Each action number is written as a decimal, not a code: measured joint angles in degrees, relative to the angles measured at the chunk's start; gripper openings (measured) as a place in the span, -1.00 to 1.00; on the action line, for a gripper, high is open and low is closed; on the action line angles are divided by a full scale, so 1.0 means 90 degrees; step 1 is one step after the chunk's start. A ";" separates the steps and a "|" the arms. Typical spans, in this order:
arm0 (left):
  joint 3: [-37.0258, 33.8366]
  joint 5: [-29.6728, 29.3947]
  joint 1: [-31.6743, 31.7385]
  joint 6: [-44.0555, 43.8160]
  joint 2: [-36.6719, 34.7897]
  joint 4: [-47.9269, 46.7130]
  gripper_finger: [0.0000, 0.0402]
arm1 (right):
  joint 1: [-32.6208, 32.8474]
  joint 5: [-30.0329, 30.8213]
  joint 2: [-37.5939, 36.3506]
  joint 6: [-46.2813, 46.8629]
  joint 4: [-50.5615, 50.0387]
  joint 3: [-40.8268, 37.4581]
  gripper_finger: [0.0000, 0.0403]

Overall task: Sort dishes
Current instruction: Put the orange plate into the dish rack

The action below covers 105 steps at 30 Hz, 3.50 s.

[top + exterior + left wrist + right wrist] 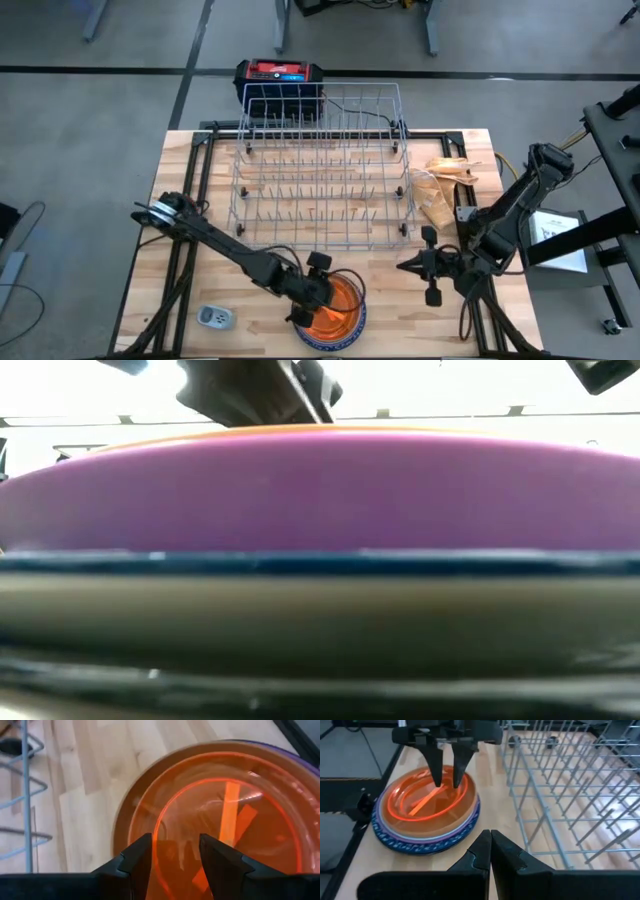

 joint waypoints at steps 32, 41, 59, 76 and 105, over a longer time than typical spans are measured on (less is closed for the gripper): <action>0.0477 -0.0331 0.0262 0.0132 0.0236 -0.0546 -0.23 | 0.1067 0.0366 0.0031 0.0721 0.0003 -0.0002 -1.00; 0.0390 -0.0330 0.0271 0.0132 0.0234 -0.0556 -0.23 | 0.1067 0.0474 0.0031 0.0721 0.0003 -0.0002 -1.00; 0.0317 -0.0329 0.0271 -0.0030 0.0236 -0.0546 -0.23 | 0.1067 0.0518 0.0031 0.0718 0.0003 -0.0002 -1.00; 0.0355 -0.0317 0.0271 -0.0072 0.0426 -0.0521 -0.24 | 0.1067 0.0523 0.0033 0.0716 0.0000 -0.0007 -1.00; 0.0402 -0.0503 0.0250 -0.0197 0.0114 -0.0550 -0.99 | 0.1065 0.0521 0.0033 0.0713 0.0002 -0.0007 -1.00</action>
